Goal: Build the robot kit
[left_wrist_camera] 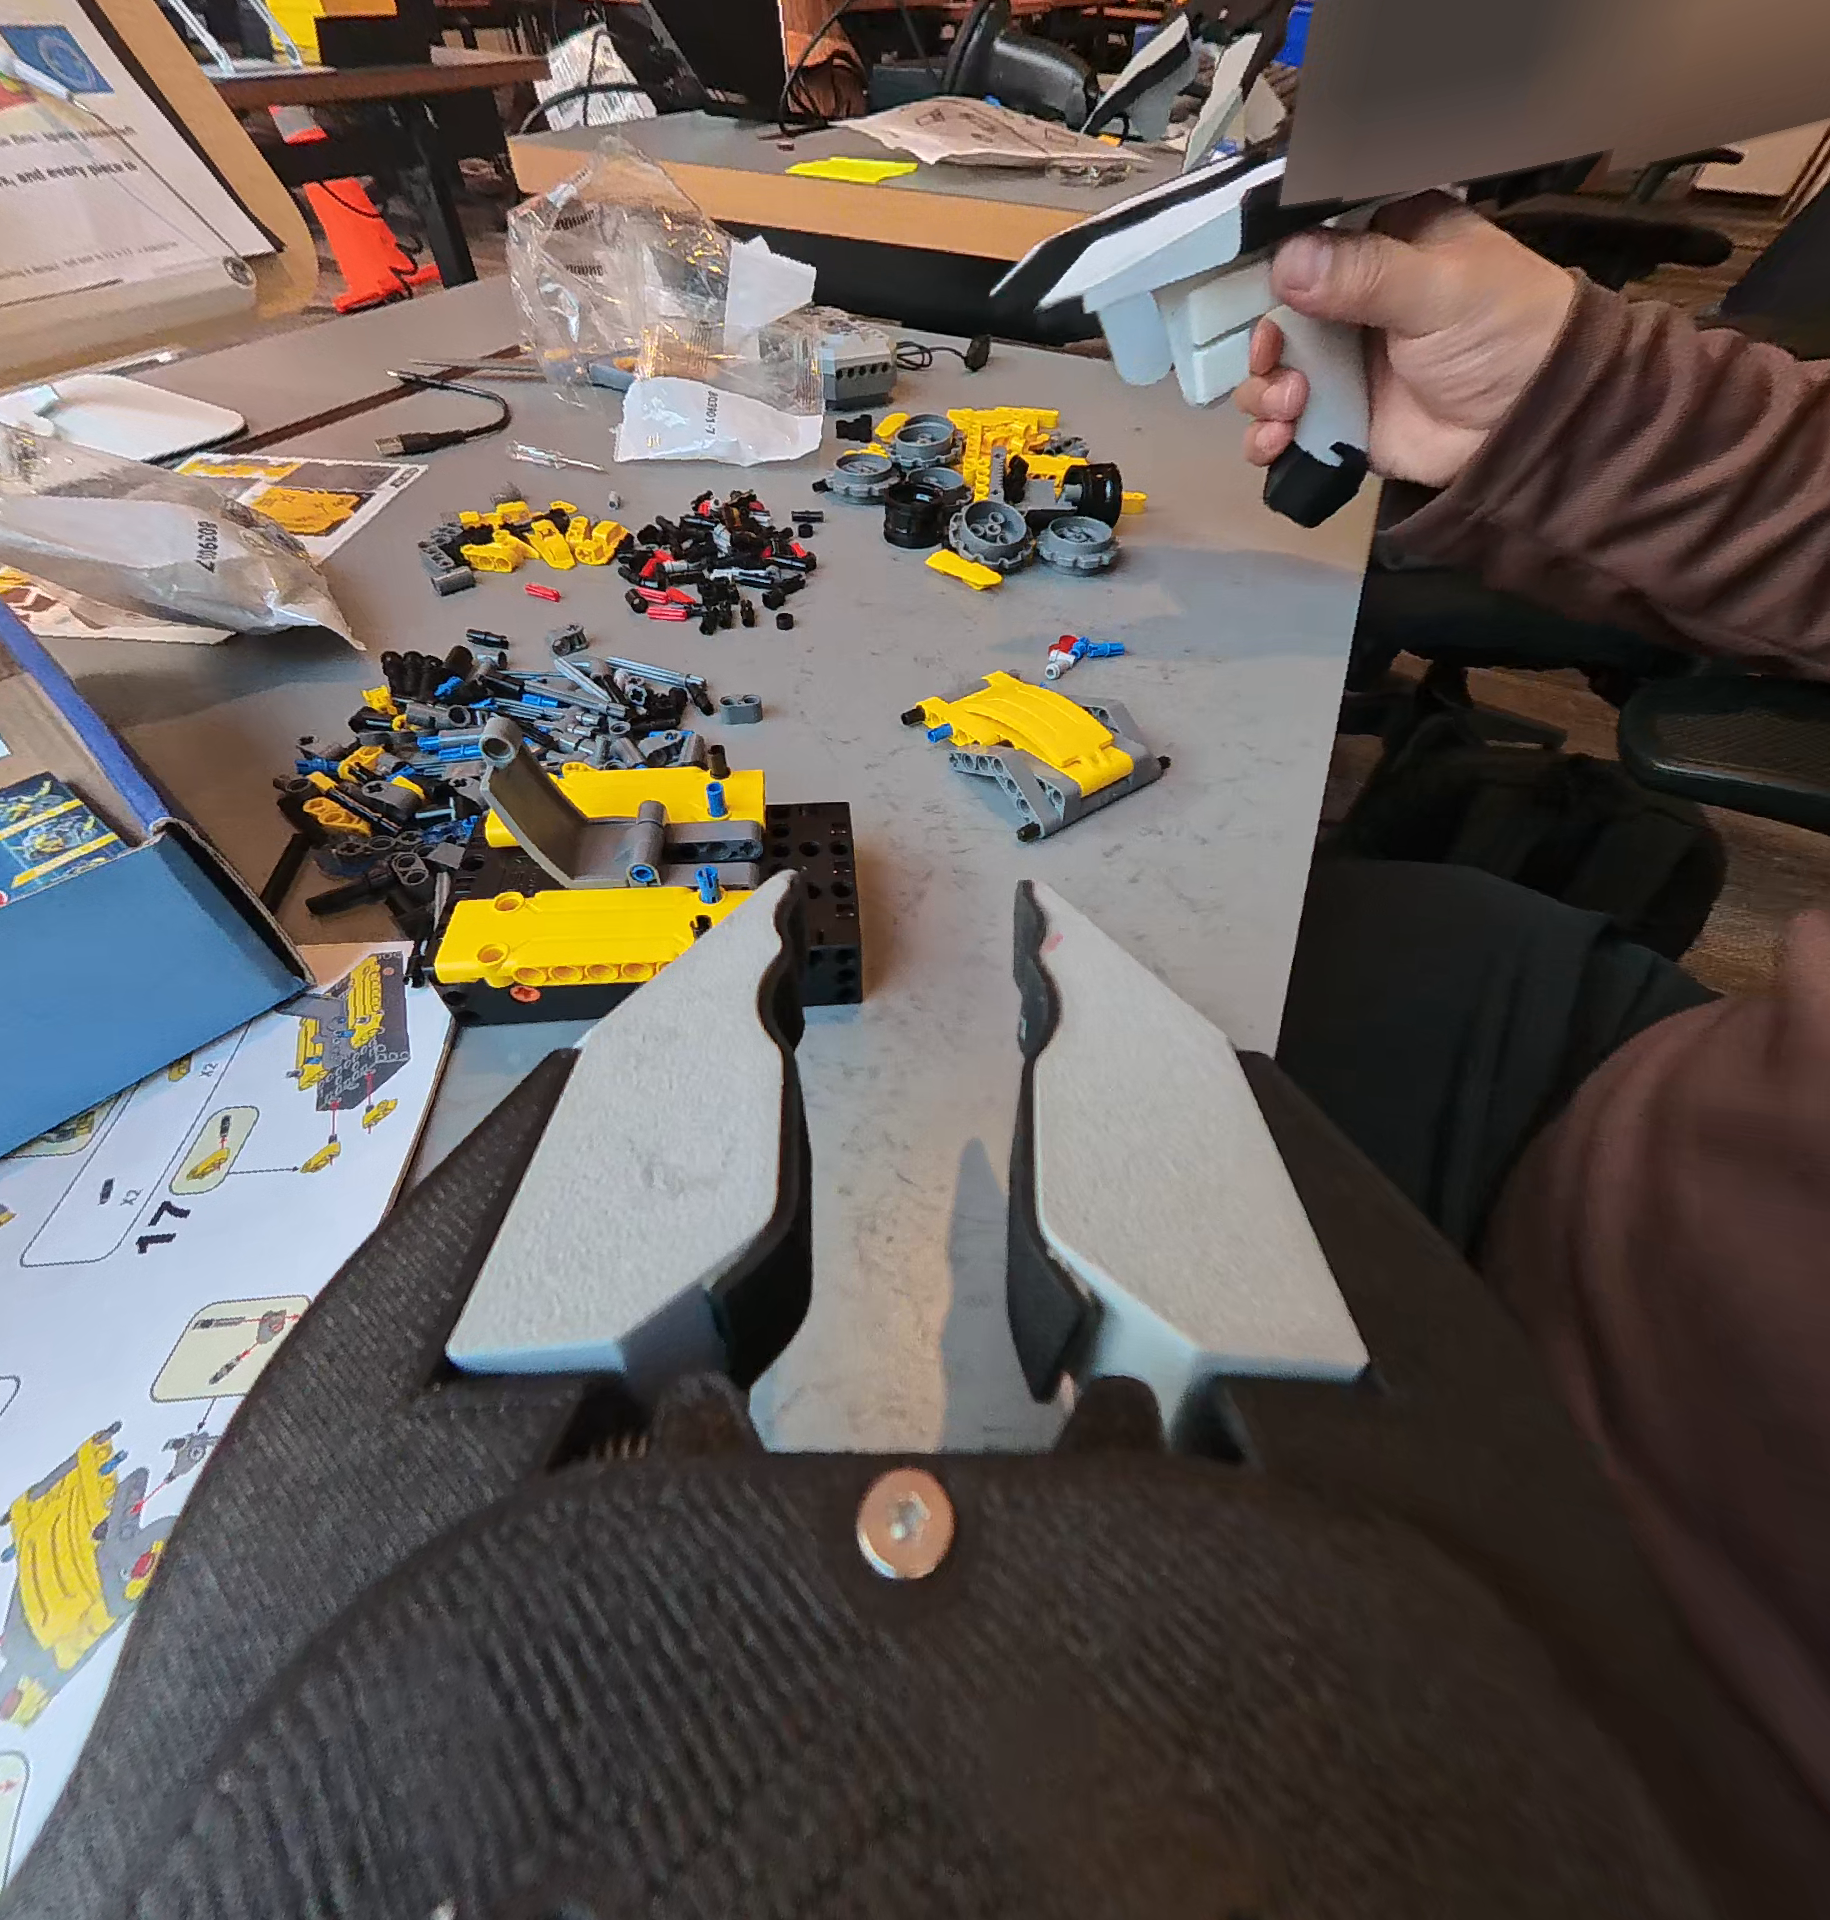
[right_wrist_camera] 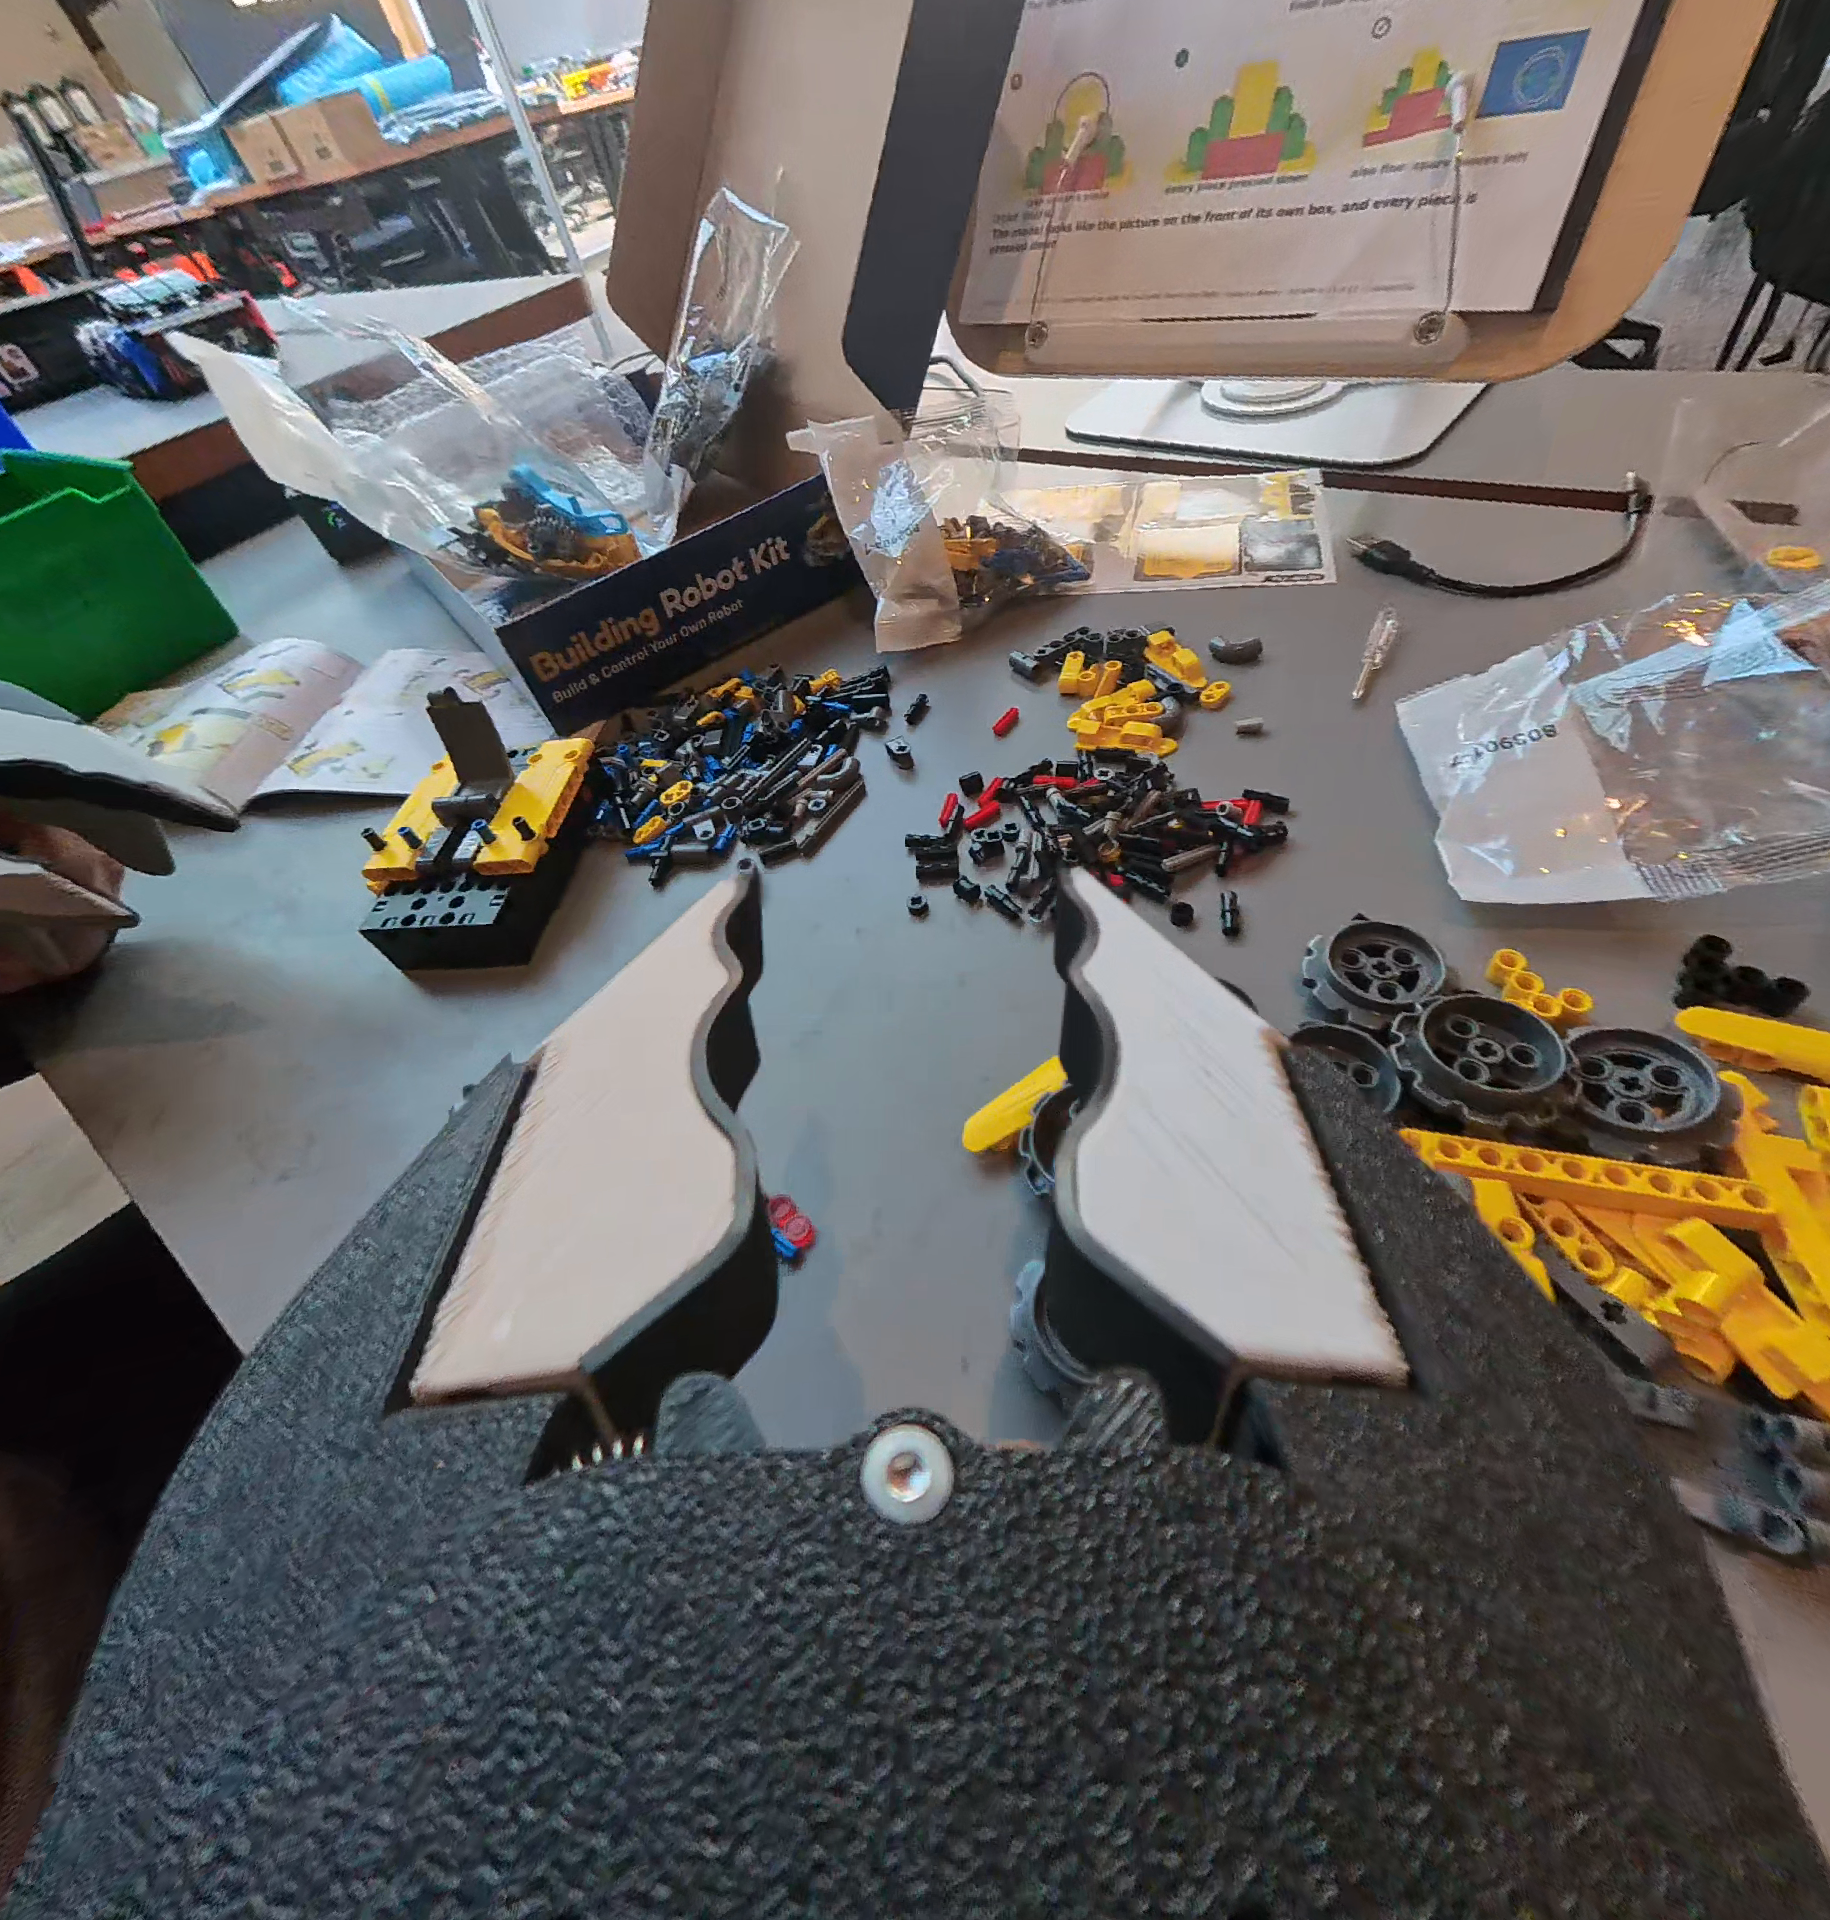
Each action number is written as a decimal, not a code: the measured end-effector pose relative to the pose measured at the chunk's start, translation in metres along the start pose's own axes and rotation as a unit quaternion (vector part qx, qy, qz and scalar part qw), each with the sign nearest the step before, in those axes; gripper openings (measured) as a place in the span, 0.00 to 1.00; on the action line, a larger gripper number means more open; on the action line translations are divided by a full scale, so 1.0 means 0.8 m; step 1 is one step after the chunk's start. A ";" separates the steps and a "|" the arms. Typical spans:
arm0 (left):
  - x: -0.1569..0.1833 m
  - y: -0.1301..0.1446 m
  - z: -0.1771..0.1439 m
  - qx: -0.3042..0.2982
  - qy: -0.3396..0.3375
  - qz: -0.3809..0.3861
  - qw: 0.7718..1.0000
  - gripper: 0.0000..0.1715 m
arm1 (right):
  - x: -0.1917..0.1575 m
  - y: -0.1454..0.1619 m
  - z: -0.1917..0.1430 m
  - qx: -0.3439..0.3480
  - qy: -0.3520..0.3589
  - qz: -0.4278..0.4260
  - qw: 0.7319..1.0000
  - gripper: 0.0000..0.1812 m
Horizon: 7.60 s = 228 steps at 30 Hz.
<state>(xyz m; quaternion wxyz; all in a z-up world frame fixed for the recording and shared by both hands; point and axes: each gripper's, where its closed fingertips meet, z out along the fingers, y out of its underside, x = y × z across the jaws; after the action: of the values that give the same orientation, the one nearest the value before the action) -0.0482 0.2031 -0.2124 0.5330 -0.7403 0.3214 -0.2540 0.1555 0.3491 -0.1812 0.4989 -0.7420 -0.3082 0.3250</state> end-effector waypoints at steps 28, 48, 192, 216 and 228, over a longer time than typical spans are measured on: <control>-0.027 -0.011 -0.003 0.032 -0.041 -0.028 0.998 0.14 | -0.052 -0.062 0.076 0.061 -0.165 -0.103 0.979 0.29; 0.042 -0.007 -0.029 0.096 -0.005 -0.052 0.994 0.13 | -0.218 0.025 0.063 -0.070 -0.227 -0.211 0.948 0.19; 0.057 -0.112 0.024 0.003 -0.066 0.367 0.928 0.04 | -0.219 -0.017 -0.010 0.066 -0.321 -0.254 0.910 0.16; 0.013 0.032 -0.088 -0.006 -0.194 0.210 0.958 0.04 | -0.279 0.027 0.049 -0.042 -0.313 -0.149 0.937 0.20; -0.015 0.053 -0.122 -0.028 -0.271 0.219 0.937 0.04 | -0.346 -0.036 0.080 -0.025 -0.356 -0.143 0.923 0.20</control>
<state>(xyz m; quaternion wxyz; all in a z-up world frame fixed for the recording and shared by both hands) -0.1350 0.1415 -0.2237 0.6213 -0.7071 0.3259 0.0883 -0.0645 0.1762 -0.1241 0.3790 -0.5373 -0.5763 0.4853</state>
